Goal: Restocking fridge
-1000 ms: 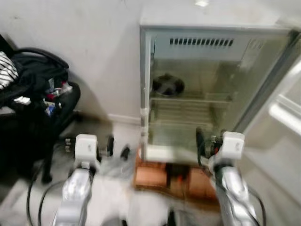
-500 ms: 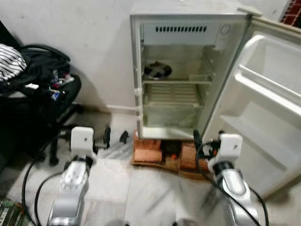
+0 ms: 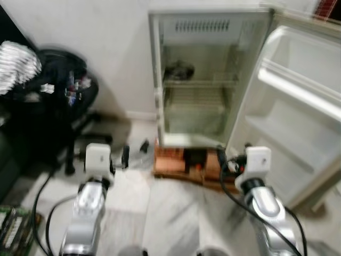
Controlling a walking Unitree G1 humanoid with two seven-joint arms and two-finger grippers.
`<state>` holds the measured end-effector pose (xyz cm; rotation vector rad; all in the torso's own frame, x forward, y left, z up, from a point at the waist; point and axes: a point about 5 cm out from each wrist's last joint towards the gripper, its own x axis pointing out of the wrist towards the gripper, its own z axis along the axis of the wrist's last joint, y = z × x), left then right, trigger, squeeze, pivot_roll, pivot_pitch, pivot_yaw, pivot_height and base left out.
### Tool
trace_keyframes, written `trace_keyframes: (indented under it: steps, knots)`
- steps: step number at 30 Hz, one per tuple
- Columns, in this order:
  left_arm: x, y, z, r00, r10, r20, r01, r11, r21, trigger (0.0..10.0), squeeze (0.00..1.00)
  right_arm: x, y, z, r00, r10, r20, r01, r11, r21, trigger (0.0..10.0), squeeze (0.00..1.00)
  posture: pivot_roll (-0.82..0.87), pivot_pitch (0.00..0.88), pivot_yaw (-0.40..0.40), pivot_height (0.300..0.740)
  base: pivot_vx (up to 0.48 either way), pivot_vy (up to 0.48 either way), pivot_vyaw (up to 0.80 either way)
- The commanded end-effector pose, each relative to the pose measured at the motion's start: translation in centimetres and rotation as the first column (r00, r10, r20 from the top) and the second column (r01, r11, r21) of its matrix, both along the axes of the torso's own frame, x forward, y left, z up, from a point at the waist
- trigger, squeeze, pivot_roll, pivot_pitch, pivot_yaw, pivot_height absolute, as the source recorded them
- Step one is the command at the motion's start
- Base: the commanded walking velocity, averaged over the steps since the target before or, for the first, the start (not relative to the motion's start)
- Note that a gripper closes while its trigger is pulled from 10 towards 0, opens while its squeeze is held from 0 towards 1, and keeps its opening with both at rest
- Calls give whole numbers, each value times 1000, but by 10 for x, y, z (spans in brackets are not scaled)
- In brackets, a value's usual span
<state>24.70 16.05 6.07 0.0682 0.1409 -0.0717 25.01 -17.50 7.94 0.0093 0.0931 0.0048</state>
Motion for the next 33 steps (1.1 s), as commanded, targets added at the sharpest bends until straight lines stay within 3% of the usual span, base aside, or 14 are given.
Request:
trace_keyframes:
  steps: [1, 5, 11, 15, 17, 22, 24, 29, 33]
  knots:
    - [2, 3, 1, 1000, -2, 3, 2, 1000, 13, 10000, 0, -1, 1, -7, 999, -31, -31, 32, 999, 28, 10000, 0, -59, 0, 62, 740, 0, -364, 0]
    - [2, -3, -2, 999, -36, -4, 36, 999, 14, 10000, 0, 0, 2, -9, 997, -75, -29, 76, 996, 37, 10000, 0, -73, 0, 68, 740, 0, -373, 0]
    - [4, -6, -4, 999, -52, -8, 52, 999, 10, 10000, 0, 1, 0, -11, 998, -44, -42, 45, 998, 40, 10000, 0, -83, 0, 67, 740, 0, -424, 0]
    - [4, -10, -6, 998, -63, -13, 63, 998, 10, 10000, 0, 6, 8, -16, 992, 90, -89, -78, 988, 130, 10000, 0, -87, 0, 58, 740, 0, -454, 0]
    - [4, -10, -6, 998, -62, -13, 62, 998, 8, 10000, 0, 6, 10, -18, 986, 130, -107, -116, 984, 132, 10000, 0, -84, 0, 56, 740, 0, -480, 0]
    - [1, -11, -8, 998, -65, -18, 65, 998, 6, 10000, 0, 2, 22, -29, 933, 304, -192, -283, 950, 132, 10000, 0, -79, 0, 53, 740, 0, -480, 0]
    - [0, -10, -10, 997, -68, -24, 68, 998, 9, 10000, 0, -1, 26, -32, 889, 405, -215, -382, 913, 142, 10000, 0, -74, 0, 53, 740, 0, -480, 0]
    - [-2, -9, -10, 997, -69, -27, 69, 998, 11, 10000, 0, -3, 22, -36, 866, 434, -250, -406, 900, 155, 10000, 0, -70, 0, 54, 740, 0, -480, 0]
    - [-3, -10, -11, 997, -76, -29, 77, 997, 17, 10000, 0, -7, 17, -41, 822, 487, -297, -463, 874, 150, 10000, 0, -70, 0, 54, 740, 0, -480, 0]
